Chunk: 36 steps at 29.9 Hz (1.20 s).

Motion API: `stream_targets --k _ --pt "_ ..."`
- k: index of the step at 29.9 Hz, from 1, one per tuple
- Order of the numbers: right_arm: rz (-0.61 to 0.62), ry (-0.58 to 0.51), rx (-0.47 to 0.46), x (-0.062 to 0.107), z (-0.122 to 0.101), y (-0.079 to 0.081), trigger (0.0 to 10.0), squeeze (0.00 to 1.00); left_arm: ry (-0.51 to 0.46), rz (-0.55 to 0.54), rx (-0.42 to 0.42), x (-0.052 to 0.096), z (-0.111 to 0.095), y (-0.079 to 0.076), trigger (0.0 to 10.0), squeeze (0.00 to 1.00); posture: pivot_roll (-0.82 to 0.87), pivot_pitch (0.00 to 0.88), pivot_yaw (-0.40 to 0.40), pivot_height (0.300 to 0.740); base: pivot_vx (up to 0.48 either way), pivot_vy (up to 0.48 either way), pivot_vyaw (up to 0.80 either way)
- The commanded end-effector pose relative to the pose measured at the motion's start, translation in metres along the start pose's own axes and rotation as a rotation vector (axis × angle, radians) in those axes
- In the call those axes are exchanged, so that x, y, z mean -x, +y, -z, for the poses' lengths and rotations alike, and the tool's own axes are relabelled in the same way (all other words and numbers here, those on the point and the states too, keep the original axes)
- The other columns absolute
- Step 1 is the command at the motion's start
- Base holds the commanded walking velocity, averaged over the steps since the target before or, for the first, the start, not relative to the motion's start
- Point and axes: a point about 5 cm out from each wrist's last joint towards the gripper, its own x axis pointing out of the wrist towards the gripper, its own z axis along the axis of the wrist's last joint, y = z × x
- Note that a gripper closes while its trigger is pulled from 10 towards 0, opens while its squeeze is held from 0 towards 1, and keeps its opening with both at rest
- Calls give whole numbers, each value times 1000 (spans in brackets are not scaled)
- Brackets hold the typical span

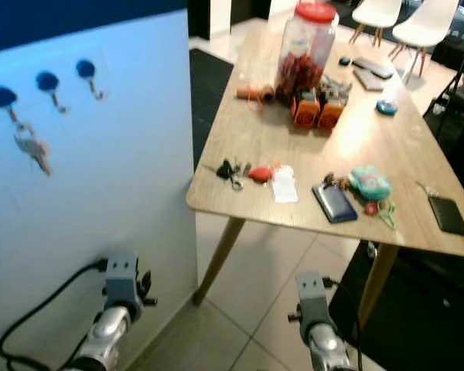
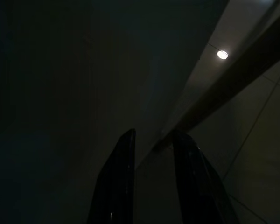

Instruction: Hang keys on a hook

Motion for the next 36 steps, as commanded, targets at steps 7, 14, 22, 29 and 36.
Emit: stream_targets --k 7,14,22,29,36 --pt "5 38 5 3 11 -3 10000 0 12 28 -5 2 5 -2 10000 0 87 25 -80 740 0 -277 0" --pt "12 40 0 3 11 -5 10000 0 9 40 -9 2 4 -3 10000 0 82 22 -77 740 0 -437 0" --pt "13 36 -5 3 11 -4 10000 0 7 49 -9 1 2 -5 10000 0 83 18 -74 740 0 -472 0" --pt "15 39 -4 4 12 -4 10000 0 6 52 -12 0 1 -6 10000 0 83 12 -74 740 0 -472 0" --pt "17 40 -4 4 13 -5 10000 0 7 56 -13 0 1 -7 10000 0 81 6 -71 740 0 -472 0"
